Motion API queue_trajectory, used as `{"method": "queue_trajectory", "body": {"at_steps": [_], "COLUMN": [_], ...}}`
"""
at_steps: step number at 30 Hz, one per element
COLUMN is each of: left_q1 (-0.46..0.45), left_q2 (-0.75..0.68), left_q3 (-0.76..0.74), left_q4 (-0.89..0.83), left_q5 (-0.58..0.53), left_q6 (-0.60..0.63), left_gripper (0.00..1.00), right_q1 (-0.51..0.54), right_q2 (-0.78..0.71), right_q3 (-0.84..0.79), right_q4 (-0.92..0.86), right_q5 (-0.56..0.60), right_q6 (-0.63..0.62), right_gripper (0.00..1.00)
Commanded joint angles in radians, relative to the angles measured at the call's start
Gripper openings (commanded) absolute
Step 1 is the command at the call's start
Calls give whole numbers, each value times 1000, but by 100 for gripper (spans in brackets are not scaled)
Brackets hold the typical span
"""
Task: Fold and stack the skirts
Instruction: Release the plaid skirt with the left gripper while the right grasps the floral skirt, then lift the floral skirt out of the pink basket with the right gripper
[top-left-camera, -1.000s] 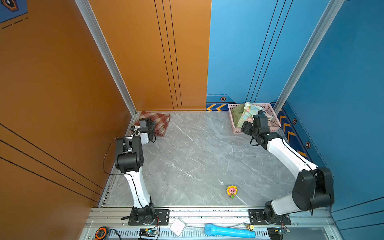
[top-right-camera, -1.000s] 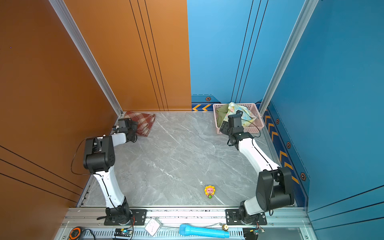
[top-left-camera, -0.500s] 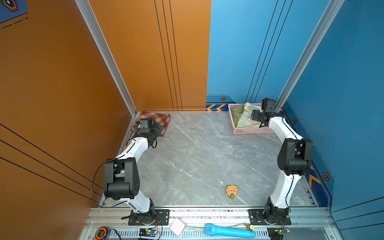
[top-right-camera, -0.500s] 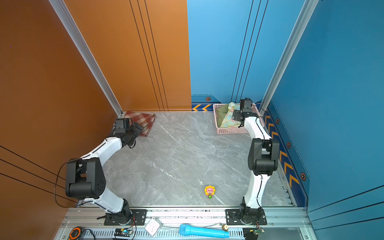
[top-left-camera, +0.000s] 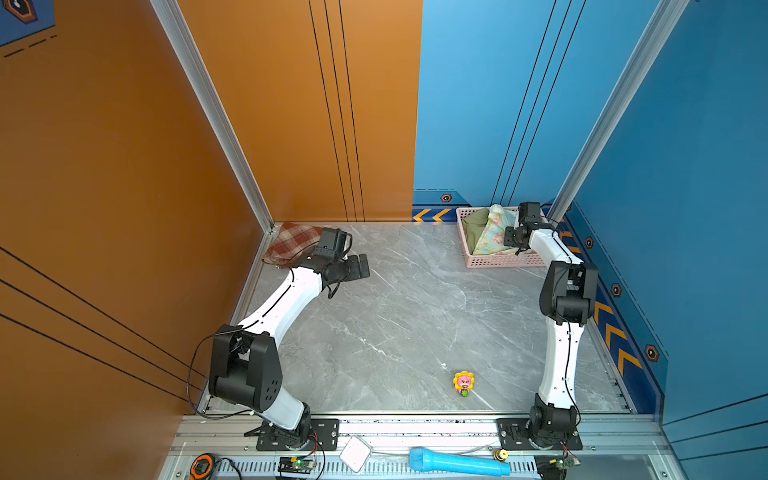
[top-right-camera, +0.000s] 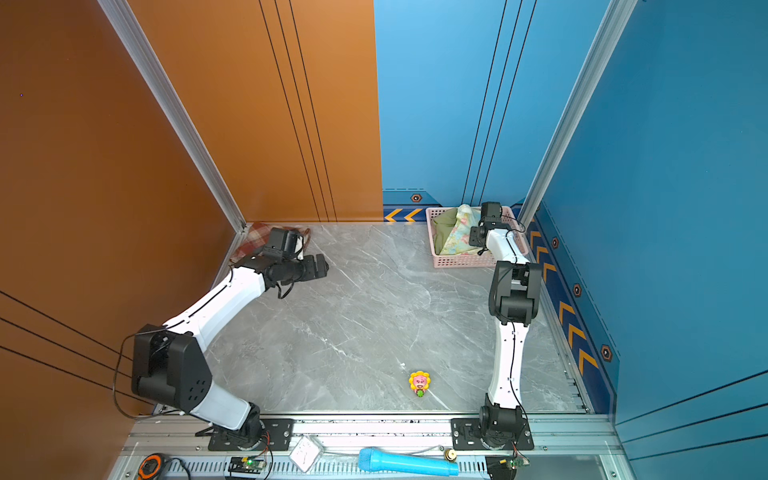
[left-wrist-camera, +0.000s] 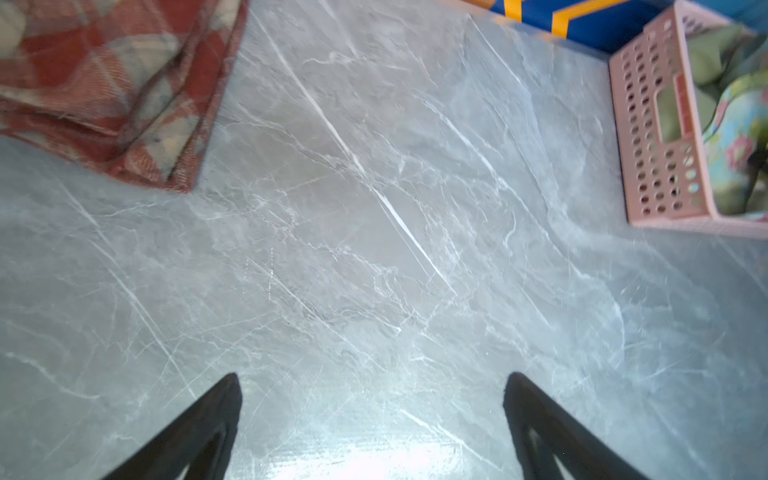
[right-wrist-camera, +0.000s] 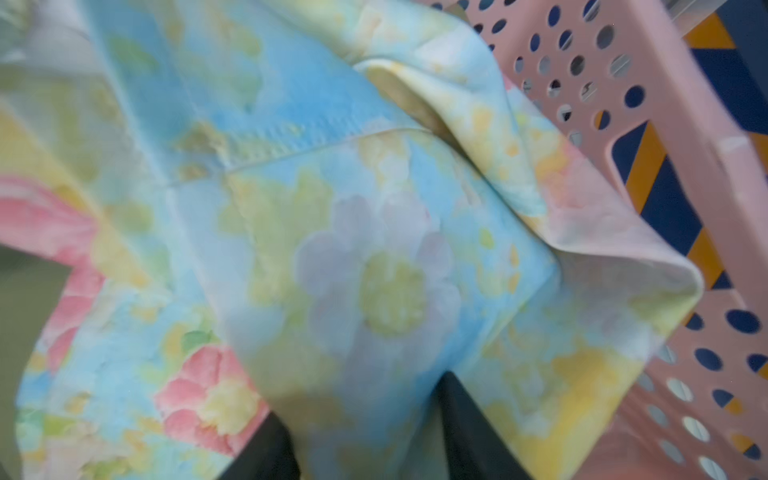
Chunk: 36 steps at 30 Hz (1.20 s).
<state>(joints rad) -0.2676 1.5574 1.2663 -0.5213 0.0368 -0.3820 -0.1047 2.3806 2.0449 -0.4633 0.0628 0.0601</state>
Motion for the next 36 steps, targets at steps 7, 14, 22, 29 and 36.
{"method": "queue_trajectory", "body": {"at_steps": [7, 14, 22, 29, 36], "left_q1": [-16, -13, 15, 70, 196], "left_q2": [-22, -62, -115, -138, -163], "left_q3": [28, -14, -36, -34, -48], "left_q4": [-92, -60, -47, -45, -43], "left_q5": [-85, -125, -146, -141, -104], "left_q6": [201, 209, 203, 164, 101], "left_gripper": [99, 99, 99, 100, 100], "right_q1": [-10, 1, 116, 392, 637], "right_q2": [-132, -351, -550, -624, -537], "right_q3": [122, 54, 78, 202, 334], "right_q4": [-39, -28, -21, -13, -5], "right_q5": [12, 13, 52, 162, 251], "right_q6": [17, 63, 97, 60, 55], "right_gripper": [0, 0, 0, 0, 0]}}
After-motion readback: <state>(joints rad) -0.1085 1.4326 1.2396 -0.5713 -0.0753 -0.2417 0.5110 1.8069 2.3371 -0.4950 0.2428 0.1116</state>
